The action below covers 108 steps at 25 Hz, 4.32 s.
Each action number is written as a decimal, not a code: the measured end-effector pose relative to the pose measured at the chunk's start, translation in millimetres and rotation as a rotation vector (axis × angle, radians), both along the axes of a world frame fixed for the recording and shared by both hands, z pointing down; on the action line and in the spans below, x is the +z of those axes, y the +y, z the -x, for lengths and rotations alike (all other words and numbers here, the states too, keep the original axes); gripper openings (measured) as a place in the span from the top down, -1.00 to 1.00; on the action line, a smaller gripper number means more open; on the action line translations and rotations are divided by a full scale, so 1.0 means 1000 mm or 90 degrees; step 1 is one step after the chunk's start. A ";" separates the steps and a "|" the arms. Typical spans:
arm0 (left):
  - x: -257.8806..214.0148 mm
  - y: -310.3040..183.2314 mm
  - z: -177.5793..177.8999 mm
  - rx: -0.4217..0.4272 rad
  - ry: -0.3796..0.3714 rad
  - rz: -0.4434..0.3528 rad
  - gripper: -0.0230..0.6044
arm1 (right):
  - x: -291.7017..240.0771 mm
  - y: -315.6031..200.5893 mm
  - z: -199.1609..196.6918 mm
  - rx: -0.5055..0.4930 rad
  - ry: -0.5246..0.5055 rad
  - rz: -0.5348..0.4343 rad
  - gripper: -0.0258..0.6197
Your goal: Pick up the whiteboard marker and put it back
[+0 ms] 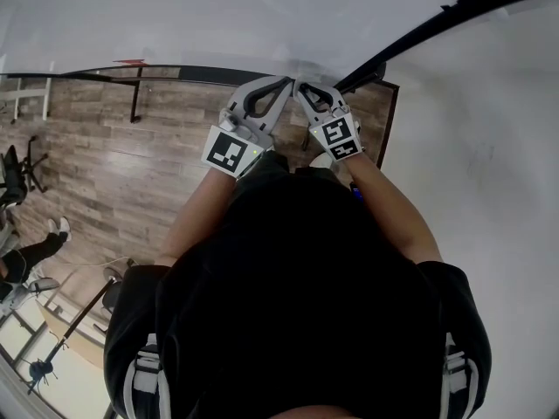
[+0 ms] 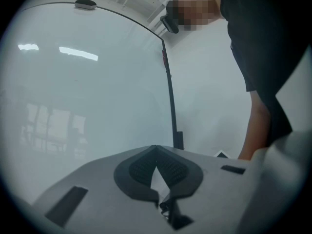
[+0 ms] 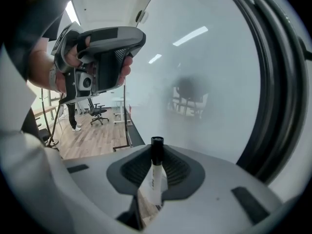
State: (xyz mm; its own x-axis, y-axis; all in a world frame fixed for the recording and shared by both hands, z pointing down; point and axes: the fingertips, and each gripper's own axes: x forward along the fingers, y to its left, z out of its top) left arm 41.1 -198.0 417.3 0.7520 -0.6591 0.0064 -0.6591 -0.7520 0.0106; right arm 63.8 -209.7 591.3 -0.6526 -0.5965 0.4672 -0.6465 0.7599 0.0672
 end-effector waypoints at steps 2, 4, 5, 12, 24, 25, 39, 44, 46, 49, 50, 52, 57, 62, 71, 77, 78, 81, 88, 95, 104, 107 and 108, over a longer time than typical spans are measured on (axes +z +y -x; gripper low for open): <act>0.000 0.000 0.001 -0.003 -0.002 0.001 0.92 | 0.003 0.000 0.001 -0.004 0.001 0.006 0.72; 0.001 -0.001 0.003 -0.007 -0.005 0.002 0.92 | 0.006 0.001 0.003 -0.011 0.003 0.015 0.72; 0.002 -0.001 0.003 -0.009 -0.006 0.005 0.92 | 0.007 0.002 0.003 -0.015 0.005 0.021 0.71; 0.005 -0.002 0.007 -0.023 -0.008 0.013 0.92 | 0.014 -0.001 0.001 -0.023 0.017 0.036 0.66; 0.003 -0.005 0.009 -0.030 -0.008 0.008 0.91 | -0.004 -0.005 -0.006 -0.007 -0.013 0.032 0.65; 0.003 -0.006 0.009 -0.030 -0.008 0.009 0.92 | -0.005 -0.005 -0.007 -0.003 -0.018 0.033 0.65; 0.000 -0.010 0.004 -0.022 -0.007 0.011 0.91 | -0.079 -0.005 -0.016 0.013 -0.136 0.024 0.64; -0.004 -0.011 0.003 -0.018 0.002 0.027 0.91 | -0.136 -0.002 -0.015 0.005 -0.185 -0.034 0.65; -0.007 -0.011 0.003 -0.015 0.005 0.029 0.91 | -0.156 -0.001 -0.014 -0.004 -0.199 -0.056 0.65; -0.016 -0.008 0.001 -0.010 0.006 0.024 0.92 | -0.182 0.003 -0.015 -0.017 -0.217 -0.083 0.65; -0.020 -0.008 0.001 -0.010 0.005 0.024 0.91 | -0.189 0.004 -0.016 -0.021 -0.224 -0.090 0.65; -0.024 -0.007 0.001 -0.008 0.001 0.027 0.91 | -0.202 0.007 -0.018 -0.026 -0.236 -0.100 0.65; -0.041 -0.002 -0.004 0.010 -0.005 0.019 0.91 | -0.225 0.016 -0.028 -0.030 -0.257 -0.117 0.73; -0.048 0.003 -0.012 0.028 -0.019 0.001 0.91 | -0.230 0.019 -0.034 -0.033 -0.260 -0.142 0.92; -0.057 0.004 -0.020 0.035 -0.015 0.004 0.91 | -0.238 0.016 -0.044 -0.008 -0.274 -0.145 0.92; -0.066 0.007 -0.023 0.045 -0.004 -0.005 0.91 | -0.245 0.022 -0.040 -0.017 -0.281 -0.144 0.94; -0.067 0.008 -0.024 0.048 -0.002 -0.008 0.91 | -0.246 0.024 -0.040 -0.019 -0.280 -0.145 0.94; -0.072 0.010 -0.027 0.054 0.000 -0.013 0.91 | -0.252 0.027 -0.041 -0.023 -0.274 -0.154 0.94; -0.080 0.010 -0.032 0.060 -0.002 -0.017 0.91 | -0.262 0.026 -0.042 -0.027 -0.285 -0.150 0.94; -0.083 0.010 -0.032 0.058 0.002 -0.018 0.91 | -0.264 0.027 -0.037 -0.030 -0.288 -0.144 0.94; -0.083 0.010 -0.029 0.059 0.007 -0.018 0.91 | -0.259 0.027 -0.036 -0.038 -0.282 -0.139 0.94; -0.082 0.009 -0.030 0.055 0.004 -0.019 0.91 | -0.258 0.027 -0.037 -0.037 -0.284 -0.134 0.94; -0.081 0.009 -0.030 0.056 0.004 -0.019 0.91 | -0.258 0.027 -0.038 -0.037 -0.283 -0.135 0.94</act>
